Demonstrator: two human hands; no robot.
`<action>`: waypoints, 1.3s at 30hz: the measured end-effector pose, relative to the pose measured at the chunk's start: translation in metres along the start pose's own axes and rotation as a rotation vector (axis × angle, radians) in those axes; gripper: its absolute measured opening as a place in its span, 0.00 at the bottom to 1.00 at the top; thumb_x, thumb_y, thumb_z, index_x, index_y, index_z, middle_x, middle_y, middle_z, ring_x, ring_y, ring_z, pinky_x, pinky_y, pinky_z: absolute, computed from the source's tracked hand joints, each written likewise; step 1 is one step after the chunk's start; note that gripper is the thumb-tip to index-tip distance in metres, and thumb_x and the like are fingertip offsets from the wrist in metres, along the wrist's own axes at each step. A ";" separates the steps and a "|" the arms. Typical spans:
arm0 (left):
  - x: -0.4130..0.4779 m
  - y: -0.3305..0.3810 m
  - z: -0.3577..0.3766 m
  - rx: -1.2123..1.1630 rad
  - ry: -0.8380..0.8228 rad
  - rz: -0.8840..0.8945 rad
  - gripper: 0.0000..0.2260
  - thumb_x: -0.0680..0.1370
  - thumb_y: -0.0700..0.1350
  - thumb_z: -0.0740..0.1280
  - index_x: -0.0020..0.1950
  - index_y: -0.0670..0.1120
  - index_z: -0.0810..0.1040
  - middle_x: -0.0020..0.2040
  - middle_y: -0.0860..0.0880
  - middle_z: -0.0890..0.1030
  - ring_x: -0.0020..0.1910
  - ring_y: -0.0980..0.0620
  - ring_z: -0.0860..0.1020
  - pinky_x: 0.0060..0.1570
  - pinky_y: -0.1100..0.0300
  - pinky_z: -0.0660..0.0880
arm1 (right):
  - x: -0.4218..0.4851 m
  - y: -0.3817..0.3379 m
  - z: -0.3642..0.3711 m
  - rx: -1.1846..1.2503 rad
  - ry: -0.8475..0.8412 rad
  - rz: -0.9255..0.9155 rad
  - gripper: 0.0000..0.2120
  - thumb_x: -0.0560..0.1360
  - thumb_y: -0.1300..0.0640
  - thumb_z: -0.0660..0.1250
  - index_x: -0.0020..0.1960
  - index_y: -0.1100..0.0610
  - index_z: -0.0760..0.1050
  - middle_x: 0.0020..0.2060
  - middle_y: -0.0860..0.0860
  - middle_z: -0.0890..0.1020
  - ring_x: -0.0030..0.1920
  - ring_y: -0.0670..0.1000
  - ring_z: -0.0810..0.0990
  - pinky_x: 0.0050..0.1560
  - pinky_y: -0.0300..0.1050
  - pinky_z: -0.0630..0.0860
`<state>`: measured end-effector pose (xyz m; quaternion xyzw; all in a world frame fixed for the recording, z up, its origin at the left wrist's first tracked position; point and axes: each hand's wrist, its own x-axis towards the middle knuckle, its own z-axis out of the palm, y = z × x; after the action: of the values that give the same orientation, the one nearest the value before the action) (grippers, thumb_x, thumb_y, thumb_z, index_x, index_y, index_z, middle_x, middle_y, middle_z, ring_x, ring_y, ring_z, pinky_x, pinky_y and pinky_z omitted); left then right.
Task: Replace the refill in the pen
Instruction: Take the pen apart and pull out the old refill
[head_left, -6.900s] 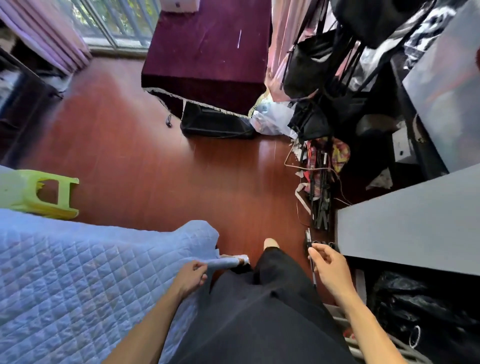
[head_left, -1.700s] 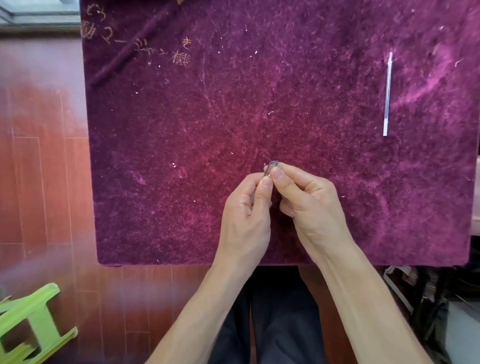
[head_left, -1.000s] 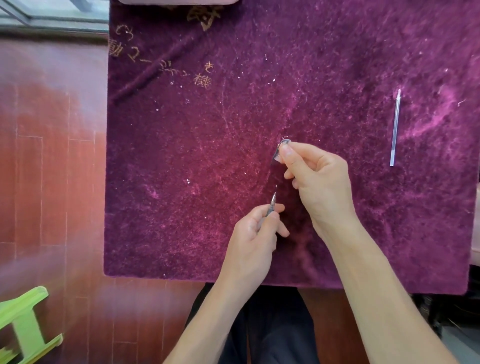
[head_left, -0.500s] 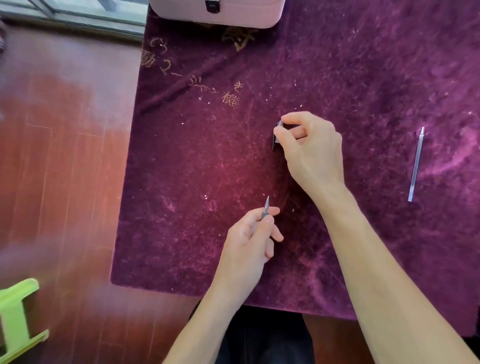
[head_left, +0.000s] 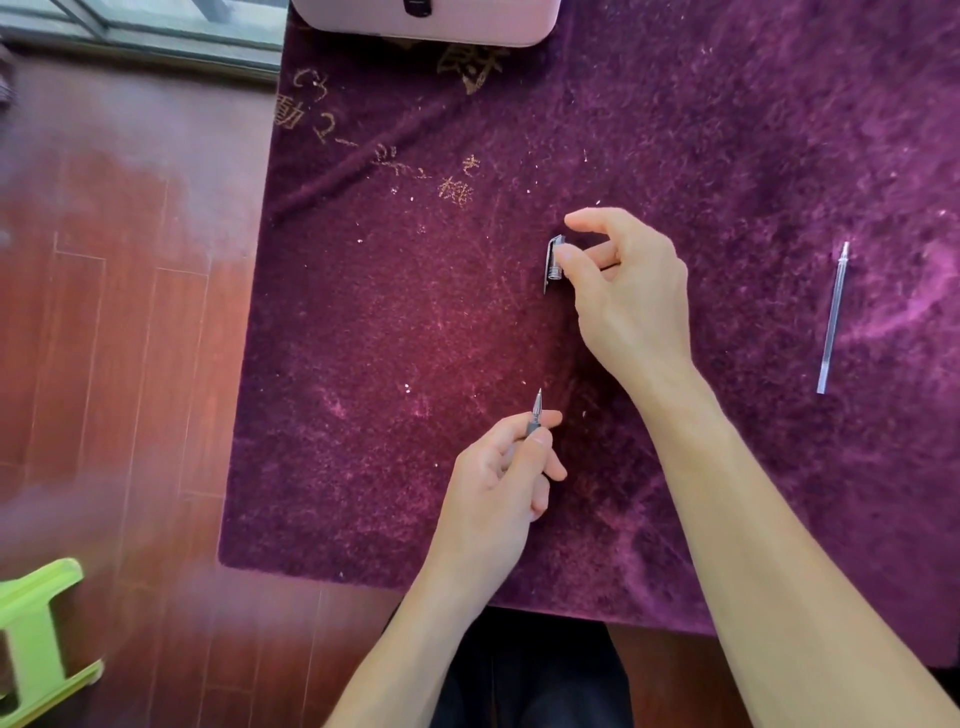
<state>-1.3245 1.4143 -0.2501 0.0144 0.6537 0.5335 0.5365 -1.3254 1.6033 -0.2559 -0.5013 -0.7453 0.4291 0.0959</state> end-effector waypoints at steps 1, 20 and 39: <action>0.000 -0.001 0.001 0.005 -0.002 0.003 0.11 0.84 0.47 0.62 0.61 0.53 0.82 0.36 0.55 0.79 0.29 0.60 0.70 0.32 0.68 0.72 | -0.001 0.001 -0.003 0.010 0.012 0.001 0.11 0.82 0.53 0.70 0.64 0.48 0.82 0.36 0.41 0.82 0.34 0.37 0.79 0.39 0.23 0.70; -0.018 0.000 0.017 0.089 -0.064 0.072 0.08 0.84 0.48 0.64 0.56 0.45 0.76 0.45 0.46 0.88 0.28 0.60 0.73 0.27 0.70 0.71 | -0.123 0.054 -0.041 0.527 -0.177 0.299 0.05 0.79 0.49 0.76 0.47 0.49 0.89 0.35 0.41 0.87 0.34 0.37 0.81 0.35 0.28 0.74; -0.024 -0.010 0.021 0.129 -0.064 0.144 0.07 0.85 0.47 0.61 0.54 0.47 0.79 0.38 0.50 0.80 0.27 0.59 0.67 0.25 0.66 0.65 | -0.130 0.062 -0.040 0.517 -0.157 0.267 0.06 0.79 0.52 0.77 0.46 0.54 0.89 0.29 0.42 0.83 0.27 0.37 0.74 0.30 0.28 0.71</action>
<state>-1.2939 1.4104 -0.2373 0.1128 0.6665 0.5269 0.5152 -1.1991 1.5254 -0.2392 -0.5190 -0.5442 0.6508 0.1050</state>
